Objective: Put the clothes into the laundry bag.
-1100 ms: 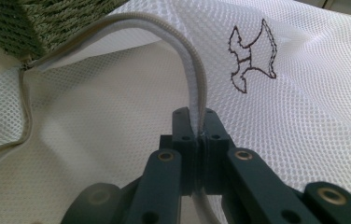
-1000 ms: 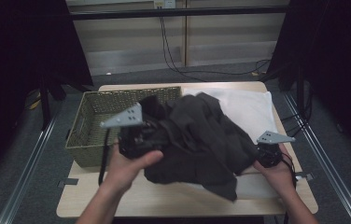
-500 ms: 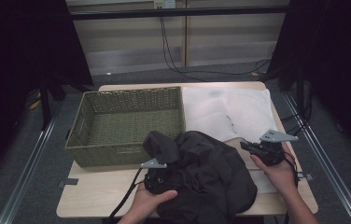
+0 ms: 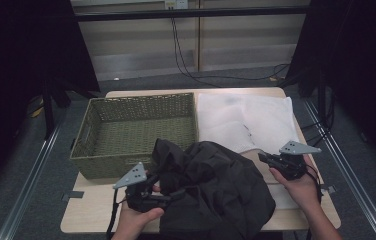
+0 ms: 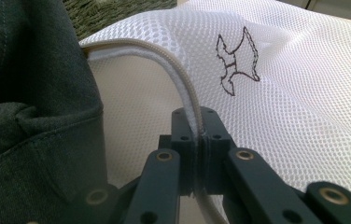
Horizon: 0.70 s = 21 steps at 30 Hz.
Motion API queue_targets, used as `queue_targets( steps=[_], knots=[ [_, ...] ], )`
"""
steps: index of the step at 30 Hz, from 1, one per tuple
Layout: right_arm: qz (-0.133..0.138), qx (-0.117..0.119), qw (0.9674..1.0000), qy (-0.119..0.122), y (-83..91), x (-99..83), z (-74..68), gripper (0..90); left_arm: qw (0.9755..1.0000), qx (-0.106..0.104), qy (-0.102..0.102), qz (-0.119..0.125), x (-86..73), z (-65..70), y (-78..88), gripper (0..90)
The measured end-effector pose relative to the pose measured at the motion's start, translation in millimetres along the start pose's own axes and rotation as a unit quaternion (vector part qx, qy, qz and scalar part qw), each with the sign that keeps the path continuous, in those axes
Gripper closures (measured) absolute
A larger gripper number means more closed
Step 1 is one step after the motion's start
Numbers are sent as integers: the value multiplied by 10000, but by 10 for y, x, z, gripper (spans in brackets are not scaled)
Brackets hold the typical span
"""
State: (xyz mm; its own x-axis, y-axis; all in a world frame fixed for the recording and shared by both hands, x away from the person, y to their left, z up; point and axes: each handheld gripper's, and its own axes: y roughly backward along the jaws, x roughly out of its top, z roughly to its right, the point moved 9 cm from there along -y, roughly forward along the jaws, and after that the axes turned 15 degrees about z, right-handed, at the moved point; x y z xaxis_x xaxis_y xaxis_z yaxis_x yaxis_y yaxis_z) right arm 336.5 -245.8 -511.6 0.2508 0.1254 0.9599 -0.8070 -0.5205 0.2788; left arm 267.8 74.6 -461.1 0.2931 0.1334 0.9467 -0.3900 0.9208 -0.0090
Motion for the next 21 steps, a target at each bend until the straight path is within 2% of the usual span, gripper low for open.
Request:
queue_targets(
  steps=[1, 3, 4, 5, 7, 8, 9, 10, 11, 12, 13, 14, 15, 16, 17, 18, 19, 20, 21],
  knots=[
    [0, 0, 10000, 0, 0, 0, 0, 870, 9998, 11, 19, 191, 93, 2, 34, 235],
    [19, 2, 10000, 50, -1, 8, -9, 869, 9988, 178, -41, 459, 240, -40, 123, 280],
    [12, 9, 10000, 38, 4, 10, -11, 869, 9978, 331, -100, 564, 290, -81, 172, 292],
    [12, 5, 10000, 20, 6, 12, -12, 869, 9950, 723, -232, 653, 315, -194, 244, 287],
    [14, 10, 10000, 23, 4, 13, -13, 864, 9931, 1050, -359, 381, 218, -304, 229, 270],
    [14, 26, 10000, 34, -1, 13, -16, 854, 9931, 1050, -359, 381, 218, -304, 229, 242],
    [11, 16, 10000, 47, -7, 11, -18, 828, 9906, 1303, -406, 19, 74, -386, 148, 213],
    [45, 37, 10000, 73, -21, 18, -30, 795, 9903, 1354, -293, -88, 6, -404, 79, 203],
    [41, 13, 9999, 95, -33, 21, -42, 768, 9903, 1354, -293, -88, 6, -404, 79, 172],
    [65, 15, 9998, 182, -52, 30, -52, 740, 9883, 1463, -332, -274, -95, -436, -31, 163],
    [65, 15, 9998, 182, -52, 30, -52, 740, 9883, 1463, -332, -274, -95, -436, -31, 186],
    [104, -12, 9995, 295, -93, 55, -81, 720, 9827, 1646, -582, -614, -201, -451, -136, 211],
    [104, -12, 9995, 295, -93, 55, -81, 720, 9827, 1646, -582, -614, -201, -451, -136, 220],
    [143, 8, 9993, 350, -137, 84, -121, 774, 9839, 1452, -619, -840, -305, -403, -243, 265],
    [147, 45, 9992, 359, -156, 95, -143, 818, 9839, 1452, -619, -840, -305, -403, -243, 323],
    [128, 59, 9992, 376, -174, 100, -161, 863, 9841, 1269, -593, -1093, -411, -381, -312, 407],
    [128, 59, 9992, 376, -174, 100, -161, 863, 9841, 1269, -593, -1093, -411, -381, -312, 503],
    [104, 161, 9991, 388, -202, 104, -205, 877, 9843, 1212, -571, -1147, -444, -363, -331, 625],
    [104, 161, 9991, 388, -202, 104, -205, 877, 9835, 1201, -639, -1193, -459, -358, -344, 625]
  ],
)
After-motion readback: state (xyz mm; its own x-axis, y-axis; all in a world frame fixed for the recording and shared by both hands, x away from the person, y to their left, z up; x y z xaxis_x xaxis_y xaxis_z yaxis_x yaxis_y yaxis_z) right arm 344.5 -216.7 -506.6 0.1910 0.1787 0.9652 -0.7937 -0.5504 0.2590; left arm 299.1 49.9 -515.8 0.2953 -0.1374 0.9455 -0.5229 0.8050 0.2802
